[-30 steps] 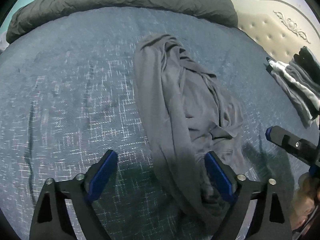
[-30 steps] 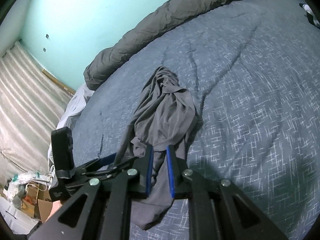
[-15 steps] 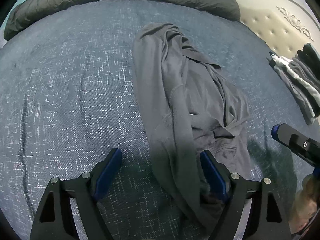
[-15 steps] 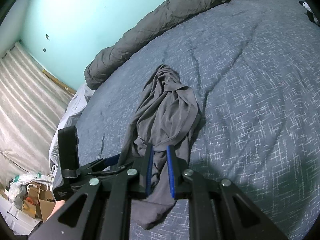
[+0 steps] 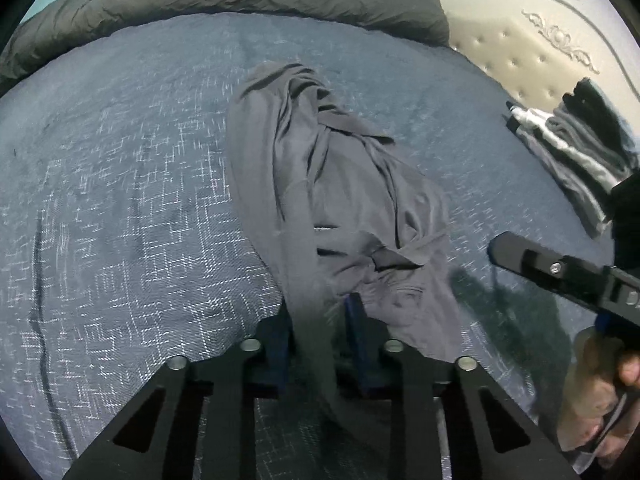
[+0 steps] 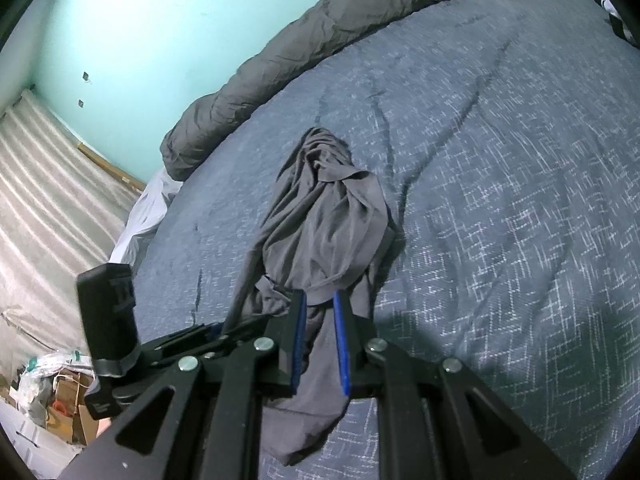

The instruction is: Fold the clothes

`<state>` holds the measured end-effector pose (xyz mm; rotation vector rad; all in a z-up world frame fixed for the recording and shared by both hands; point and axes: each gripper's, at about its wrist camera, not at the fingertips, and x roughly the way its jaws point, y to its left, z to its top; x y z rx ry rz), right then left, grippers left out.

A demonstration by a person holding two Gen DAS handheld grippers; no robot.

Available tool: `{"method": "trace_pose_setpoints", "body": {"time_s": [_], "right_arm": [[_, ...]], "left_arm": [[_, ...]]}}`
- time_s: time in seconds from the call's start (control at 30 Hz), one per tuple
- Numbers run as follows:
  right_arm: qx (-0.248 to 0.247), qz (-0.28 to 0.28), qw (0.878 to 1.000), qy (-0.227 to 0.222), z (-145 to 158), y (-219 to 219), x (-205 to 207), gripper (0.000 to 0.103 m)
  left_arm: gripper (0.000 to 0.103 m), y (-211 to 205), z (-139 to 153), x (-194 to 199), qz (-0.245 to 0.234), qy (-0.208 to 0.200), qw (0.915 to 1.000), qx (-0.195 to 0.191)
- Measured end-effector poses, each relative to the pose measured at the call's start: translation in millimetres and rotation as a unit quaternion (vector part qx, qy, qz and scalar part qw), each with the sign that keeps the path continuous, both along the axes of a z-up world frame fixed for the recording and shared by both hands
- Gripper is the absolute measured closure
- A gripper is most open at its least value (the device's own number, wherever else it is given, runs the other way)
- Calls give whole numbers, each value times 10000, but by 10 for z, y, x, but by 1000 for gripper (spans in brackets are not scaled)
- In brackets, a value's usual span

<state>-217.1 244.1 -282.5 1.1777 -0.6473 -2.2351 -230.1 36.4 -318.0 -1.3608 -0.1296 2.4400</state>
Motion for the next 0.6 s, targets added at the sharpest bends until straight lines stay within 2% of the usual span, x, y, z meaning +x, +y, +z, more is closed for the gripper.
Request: {"method": "trace_pose_setpoints", "body": {"time_s": [0.1,0.13,0.17,0.23,0.5,0.6], "right_arm": [[62,-79,9998,-146,-54,12,-48,89],[89,-118,9997,-202,-75,18,-65,85],[121,-163,9995,-258,-95,27,-79,76],[162,-248,9988,-386,-139,41,-105,69],[272,-332,9958,-813,-319,31,-87,68],[274,-302,9958,-821,-329,22,-77,65]], "left_arm": [[88,-18,35,36,-13,26,9999,111],[89,-24,46,48,-17,35,9999,148],[89,-30,58,60,-21,43,9998,185],[89,-42,81,84,-30,61,9996,258],[93,-146,197,287,-107,119,9989,449],[93,-164,234,363,-118,153,9987,469]]}}
